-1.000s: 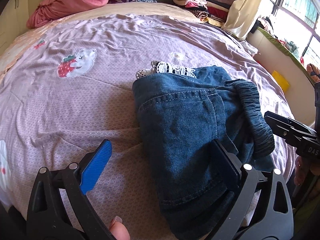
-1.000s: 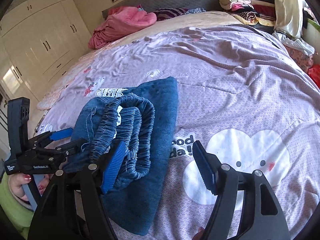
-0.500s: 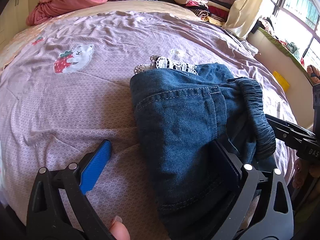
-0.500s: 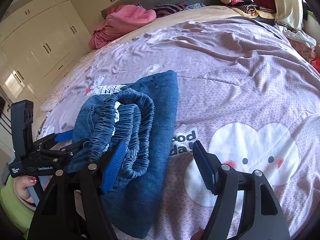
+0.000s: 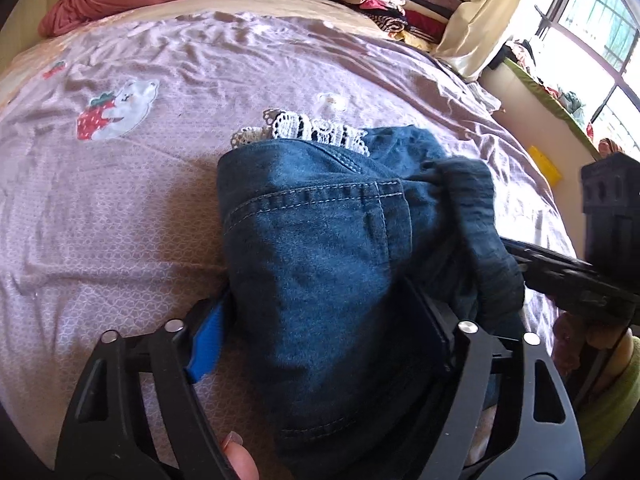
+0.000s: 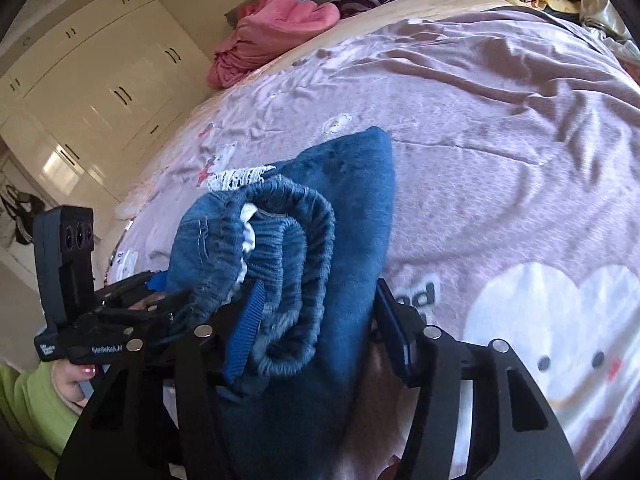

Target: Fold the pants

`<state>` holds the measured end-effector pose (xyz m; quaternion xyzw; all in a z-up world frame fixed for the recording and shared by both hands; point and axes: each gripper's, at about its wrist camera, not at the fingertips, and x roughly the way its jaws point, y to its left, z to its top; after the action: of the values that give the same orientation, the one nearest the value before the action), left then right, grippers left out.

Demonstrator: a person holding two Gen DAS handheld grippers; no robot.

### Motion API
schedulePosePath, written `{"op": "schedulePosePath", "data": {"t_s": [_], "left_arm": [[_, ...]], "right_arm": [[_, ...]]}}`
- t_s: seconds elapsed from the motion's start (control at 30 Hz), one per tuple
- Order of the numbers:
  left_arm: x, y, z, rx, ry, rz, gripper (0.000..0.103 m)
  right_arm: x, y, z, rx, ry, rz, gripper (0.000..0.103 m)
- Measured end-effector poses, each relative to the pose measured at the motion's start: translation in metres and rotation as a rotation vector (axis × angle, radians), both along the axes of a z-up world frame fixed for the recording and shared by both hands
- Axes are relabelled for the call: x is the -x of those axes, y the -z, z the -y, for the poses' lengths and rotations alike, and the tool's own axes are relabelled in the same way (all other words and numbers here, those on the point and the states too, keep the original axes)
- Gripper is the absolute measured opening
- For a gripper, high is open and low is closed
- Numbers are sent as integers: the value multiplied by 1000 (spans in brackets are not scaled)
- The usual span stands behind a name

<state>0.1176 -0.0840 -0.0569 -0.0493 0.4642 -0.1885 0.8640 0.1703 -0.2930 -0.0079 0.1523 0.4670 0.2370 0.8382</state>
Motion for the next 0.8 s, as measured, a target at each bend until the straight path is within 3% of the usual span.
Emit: {"op": "schedulePosePath", "data": {"t_s": [0.07, 0.2, 0.27, 0.47, 0.8], "left_arm": [[1, -2, 3, -13, -5, 12, 54], [7, -8, 1, 6, -24, 31, 41], [10, -15, -2, 33, -20, 40, 28], [15, -38, -11, 56, -31, 85, 27], [-11, -71, -44, 55, -98, 144, 27]], "right_arm": [[4, -2, -8, 4, -13, 32, 34], [16, -17, -19, 53, -17, 101, 26], [23, -28, -24, 67, -18, 140, 24], [28, -62, -46, 142, -50, 245, 24], [-11, -85, -79, 142, -87, 295, 24]]}}
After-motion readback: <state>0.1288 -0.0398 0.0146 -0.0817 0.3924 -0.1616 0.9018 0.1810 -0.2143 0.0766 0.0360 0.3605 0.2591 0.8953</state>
